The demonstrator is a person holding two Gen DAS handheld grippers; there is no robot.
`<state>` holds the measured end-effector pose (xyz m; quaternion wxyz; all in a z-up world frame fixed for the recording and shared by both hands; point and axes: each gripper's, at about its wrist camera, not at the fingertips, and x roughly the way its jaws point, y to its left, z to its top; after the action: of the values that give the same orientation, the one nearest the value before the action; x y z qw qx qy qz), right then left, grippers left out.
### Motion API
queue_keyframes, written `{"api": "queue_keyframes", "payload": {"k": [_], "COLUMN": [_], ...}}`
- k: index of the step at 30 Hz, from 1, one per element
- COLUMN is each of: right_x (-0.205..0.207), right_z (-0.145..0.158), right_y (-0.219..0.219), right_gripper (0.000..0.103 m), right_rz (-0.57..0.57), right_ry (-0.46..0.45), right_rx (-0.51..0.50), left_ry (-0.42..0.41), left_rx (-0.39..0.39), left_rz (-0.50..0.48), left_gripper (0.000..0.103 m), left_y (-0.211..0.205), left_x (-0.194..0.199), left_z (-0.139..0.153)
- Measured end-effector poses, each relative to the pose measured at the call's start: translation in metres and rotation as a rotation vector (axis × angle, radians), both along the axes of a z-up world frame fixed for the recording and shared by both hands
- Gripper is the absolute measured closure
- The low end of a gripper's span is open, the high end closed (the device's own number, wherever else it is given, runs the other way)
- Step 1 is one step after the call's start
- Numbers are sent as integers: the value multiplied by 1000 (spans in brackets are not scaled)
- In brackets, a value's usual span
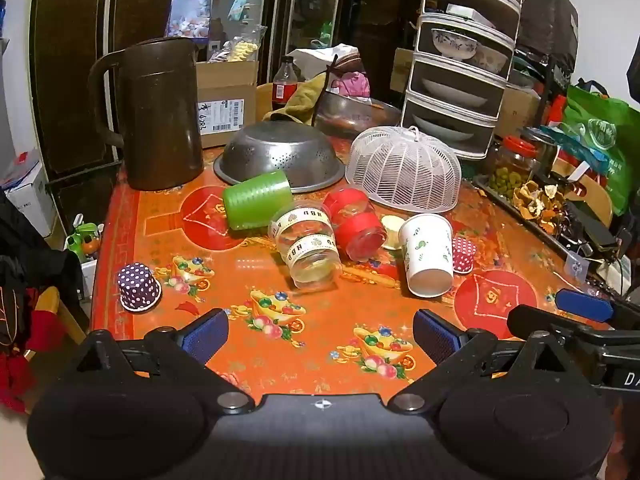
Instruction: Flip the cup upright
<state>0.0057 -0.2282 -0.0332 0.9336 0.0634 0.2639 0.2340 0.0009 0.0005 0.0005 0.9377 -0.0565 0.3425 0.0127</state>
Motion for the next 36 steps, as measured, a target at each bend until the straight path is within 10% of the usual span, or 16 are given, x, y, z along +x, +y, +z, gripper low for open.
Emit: {"api": "queue_keyframes", "payload": {"k": [36], "right_x": [-9], "right_z": [3], "right_y": [2], "right_gripper": [1], "right_rz": [21], "right_ry": [7], "right_rx": [-13], "left_ry": [-2], "left_rx": [-18], "left_rz": [21], "left_gripper": [3], "left_y": [3], "left_x": [-9], "left_z": [-1]}}
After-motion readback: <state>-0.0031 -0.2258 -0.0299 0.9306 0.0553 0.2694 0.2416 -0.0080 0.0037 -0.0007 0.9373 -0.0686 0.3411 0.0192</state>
